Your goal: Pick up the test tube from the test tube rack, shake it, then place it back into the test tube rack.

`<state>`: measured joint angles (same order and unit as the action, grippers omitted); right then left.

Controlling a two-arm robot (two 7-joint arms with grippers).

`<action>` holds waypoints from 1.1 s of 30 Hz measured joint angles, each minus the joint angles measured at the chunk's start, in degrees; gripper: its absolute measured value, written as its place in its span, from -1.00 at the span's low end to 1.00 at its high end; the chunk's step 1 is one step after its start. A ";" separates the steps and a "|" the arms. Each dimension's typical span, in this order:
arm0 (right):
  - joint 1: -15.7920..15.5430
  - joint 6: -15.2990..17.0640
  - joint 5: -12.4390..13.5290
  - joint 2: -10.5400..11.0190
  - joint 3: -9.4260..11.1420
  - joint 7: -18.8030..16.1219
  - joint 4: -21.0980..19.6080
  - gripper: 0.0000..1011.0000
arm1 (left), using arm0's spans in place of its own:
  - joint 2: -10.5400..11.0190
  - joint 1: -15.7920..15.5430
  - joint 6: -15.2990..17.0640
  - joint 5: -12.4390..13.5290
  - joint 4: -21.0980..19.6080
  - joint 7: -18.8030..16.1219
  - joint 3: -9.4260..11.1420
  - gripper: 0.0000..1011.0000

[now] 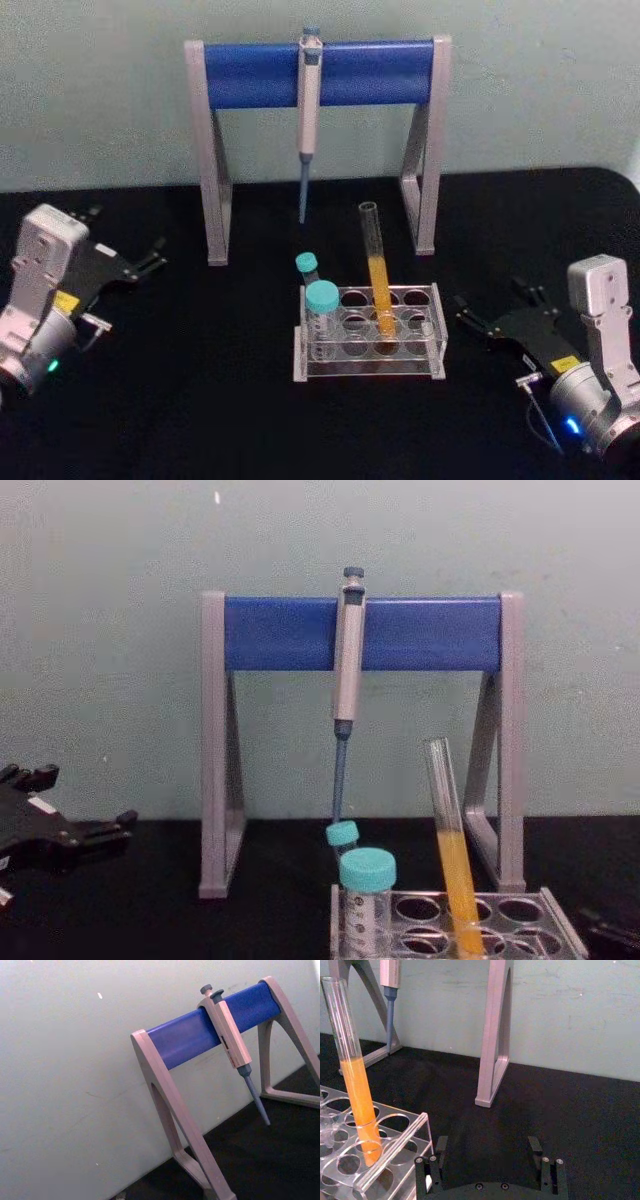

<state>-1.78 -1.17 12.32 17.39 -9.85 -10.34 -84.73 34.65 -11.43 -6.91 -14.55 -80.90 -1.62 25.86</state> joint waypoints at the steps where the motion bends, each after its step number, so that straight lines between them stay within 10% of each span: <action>1: 0.00 0.00 0.00 0.00 0.00 0.00 0.00 0.98 | 0.00 0.00 0.00 0.00 0.00 0.00 0.00 0.98; 33: -0.05 -0.07 0.15 0.07 0.00 0.01 -0.09 0.98 | 0.00 0.00 0.00 0.00 0.00 0.00 0.00 0.98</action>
<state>-1.83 -1.24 12.47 17.46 -9.85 -10.33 -84.83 34.65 -11.43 -6.91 -14.55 -80.90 -1.62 25.86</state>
